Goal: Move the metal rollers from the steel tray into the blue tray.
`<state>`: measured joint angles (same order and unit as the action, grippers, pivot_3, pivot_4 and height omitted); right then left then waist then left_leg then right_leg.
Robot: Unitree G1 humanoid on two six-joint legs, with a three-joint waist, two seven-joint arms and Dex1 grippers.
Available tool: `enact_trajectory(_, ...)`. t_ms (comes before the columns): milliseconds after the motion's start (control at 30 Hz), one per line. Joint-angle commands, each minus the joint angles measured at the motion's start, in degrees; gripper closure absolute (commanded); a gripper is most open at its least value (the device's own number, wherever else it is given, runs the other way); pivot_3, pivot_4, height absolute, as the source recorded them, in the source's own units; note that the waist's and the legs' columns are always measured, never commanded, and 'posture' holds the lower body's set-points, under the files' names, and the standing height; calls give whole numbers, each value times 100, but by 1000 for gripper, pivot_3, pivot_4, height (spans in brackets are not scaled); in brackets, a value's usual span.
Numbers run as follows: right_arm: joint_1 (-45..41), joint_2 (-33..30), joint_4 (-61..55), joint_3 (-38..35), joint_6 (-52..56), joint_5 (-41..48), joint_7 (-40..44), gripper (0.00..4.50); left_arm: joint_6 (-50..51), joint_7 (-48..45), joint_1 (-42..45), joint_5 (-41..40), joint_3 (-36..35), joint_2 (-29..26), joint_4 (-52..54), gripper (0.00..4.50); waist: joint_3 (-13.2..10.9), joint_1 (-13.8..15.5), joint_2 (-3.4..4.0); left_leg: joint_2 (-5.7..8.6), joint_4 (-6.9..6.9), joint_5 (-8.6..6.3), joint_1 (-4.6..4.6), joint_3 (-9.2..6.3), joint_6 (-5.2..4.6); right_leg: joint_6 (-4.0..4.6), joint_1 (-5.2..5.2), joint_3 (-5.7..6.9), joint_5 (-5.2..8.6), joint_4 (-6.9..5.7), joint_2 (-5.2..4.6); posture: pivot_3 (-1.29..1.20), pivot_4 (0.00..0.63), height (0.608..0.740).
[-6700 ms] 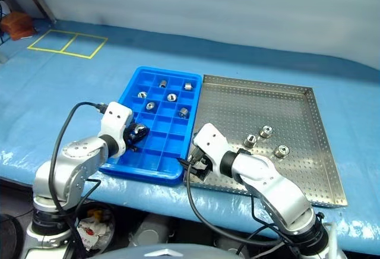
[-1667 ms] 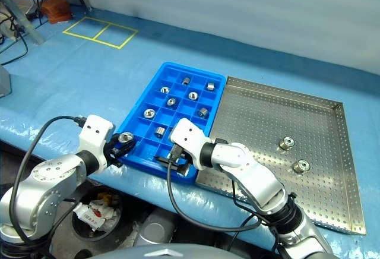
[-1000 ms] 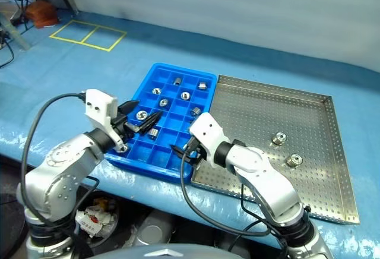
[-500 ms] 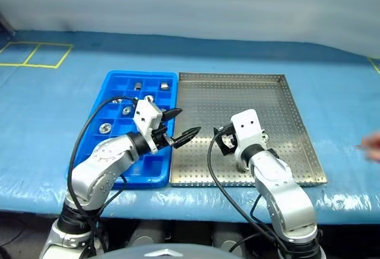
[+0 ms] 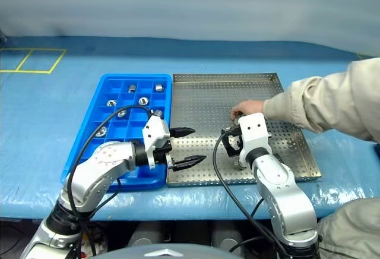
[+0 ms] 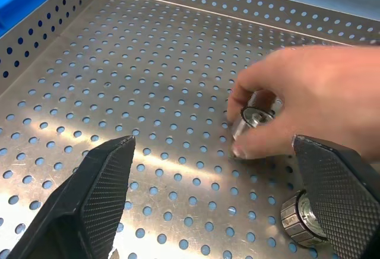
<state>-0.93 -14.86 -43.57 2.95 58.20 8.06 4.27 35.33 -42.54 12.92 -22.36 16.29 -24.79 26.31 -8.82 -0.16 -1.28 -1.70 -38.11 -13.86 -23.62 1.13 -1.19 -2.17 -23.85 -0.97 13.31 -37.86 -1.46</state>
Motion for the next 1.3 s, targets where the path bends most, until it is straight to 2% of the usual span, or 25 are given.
enact_trajectory(33,-23,68,-160,-115,8,-43,-71,0,-234,29,0,97,48,37,76,12,0,-3,0,1,0,0,1,0,0,0,0,0,0,0,0,15,150,740)
enact_trajectory(900,-103,118,-113,16,36,-70,-10,0,-355,173,-147,174,44,102,137,12,0,-33,0,-1,2,0,1,-1,-1,-1,0,-1,0,0,0,33,150,740)
enact_trajectory(1300,-796,361,694,499,-227,-120,69,0,-687,573,-528,386,-243,40,197,12,-1,-17,1,-2,5,0,2,-1,-1,-1,0,-1,0,1,0,94,150,740)
